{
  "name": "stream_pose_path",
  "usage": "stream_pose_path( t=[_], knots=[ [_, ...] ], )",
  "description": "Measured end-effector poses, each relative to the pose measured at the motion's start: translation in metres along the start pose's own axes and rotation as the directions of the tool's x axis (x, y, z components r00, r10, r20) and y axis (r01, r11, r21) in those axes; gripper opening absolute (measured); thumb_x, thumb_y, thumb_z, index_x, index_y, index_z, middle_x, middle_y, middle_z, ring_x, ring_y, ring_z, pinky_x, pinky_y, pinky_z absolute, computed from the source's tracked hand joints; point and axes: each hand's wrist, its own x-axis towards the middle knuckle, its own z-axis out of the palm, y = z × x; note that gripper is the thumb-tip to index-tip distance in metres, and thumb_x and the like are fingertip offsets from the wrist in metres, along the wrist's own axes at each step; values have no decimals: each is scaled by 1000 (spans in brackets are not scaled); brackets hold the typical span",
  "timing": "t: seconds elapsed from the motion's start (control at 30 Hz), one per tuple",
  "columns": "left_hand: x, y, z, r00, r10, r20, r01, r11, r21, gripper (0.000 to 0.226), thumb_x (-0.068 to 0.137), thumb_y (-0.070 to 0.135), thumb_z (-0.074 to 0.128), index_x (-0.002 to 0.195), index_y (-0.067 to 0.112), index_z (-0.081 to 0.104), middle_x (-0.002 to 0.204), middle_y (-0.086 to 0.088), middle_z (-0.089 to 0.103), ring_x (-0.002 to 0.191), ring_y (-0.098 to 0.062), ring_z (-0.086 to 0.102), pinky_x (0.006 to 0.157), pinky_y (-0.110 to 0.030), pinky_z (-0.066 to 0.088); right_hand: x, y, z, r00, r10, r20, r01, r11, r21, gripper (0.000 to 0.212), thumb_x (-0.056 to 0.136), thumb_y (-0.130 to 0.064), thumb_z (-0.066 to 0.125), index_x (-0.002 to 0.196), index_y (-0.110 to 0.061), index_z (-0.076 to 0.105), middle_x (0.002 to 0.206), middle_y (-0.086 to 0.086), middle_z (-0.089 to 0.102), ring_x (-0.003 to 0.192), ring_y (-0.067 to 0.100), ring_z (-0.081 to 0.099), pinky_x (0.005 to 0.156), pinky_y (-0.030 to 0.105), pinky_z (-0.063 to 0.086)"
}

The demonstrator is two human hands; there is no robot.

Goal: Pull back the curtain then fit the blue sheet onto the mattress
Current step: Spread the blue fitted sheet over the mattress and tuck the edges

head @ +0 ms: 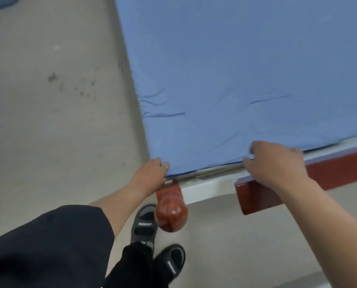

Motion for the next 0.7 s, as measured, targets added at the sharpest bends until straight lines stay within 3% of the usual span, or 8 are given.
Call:
stream_pose_path(
  t=[0.07,0.13,0.23,0.3,0.47,0.6,0.7],
  knots=[
    [-4,-3,10,994,-90,-59,85,994,-73,22,89,20,57,109,12,53,102,-9,55,97,-32,59,70,-38,46,7,-52,7,982,-181,48,180,984,19,14,87,-30,50,97,-25,57,95,2,68,89,30,63,72,35,35],
    [-10,-6,23,979,-158,-130,136,977,-162,19,86,11,56,104,13,52,100,-9,55,94,-32,58,66,-36,42,13,-107,35,944,-291,155,300,953,-37,13,87,-23,51,100,-25,54,102,3,63,94,30,60,72,33,34],
    [-11,-12,40,955,-187,-230,100,933,-345,16,81,4,55,96,11,52,96,-11,55,90,-35,55,67,-38,43,30,-149,83,888,-381,257,434,879,-197,27,91,-25,56,118,-24,52,110,3,55,111,26,52,75,35,32],
    [-16,-15,47,933,-226,-281,72,881,-468,14,82,4,55,95,10,53,94,-13,58,87,-38,56,70,-46,47,38,-156,107,864,-448,229,500,818,-284,38,91,-28,59,128,-24,50,119,4,53,116,26,49,76,36,32],
    [-25,-15,63,885,-279,-372,-2,799,-602,16,85,3,58,101,6,61,97,-13,62,88,-36,59,75,-46,50,43,-157,145,838,-511,194,546,777,-313,56,89,-43,63,135,-19,43,119,6,52,109,29,53,72,35,34],
    [-25,-19,64,872,-280,-402,-50,766,-641,23,81,3,63,104,4,68,98,-12,66,85,-32,64,78,-42,53,45,-157,146,794,-570,211,605,774,-188,33,92,-19,54,125,-15,52,114,5,53,108,28,51,70,34,39],
    [-25,-23,55,914,-270,-303,-2,743,-670,25,82,8,62,104,8,72,99,-7,67,85,-24,64,79,-31,51,44,-154,138,789,-556,261,597,794,-114,23,90,-7,48,111,-15,54,106,4,57,104,27,54,72,34,41]
  ],
)
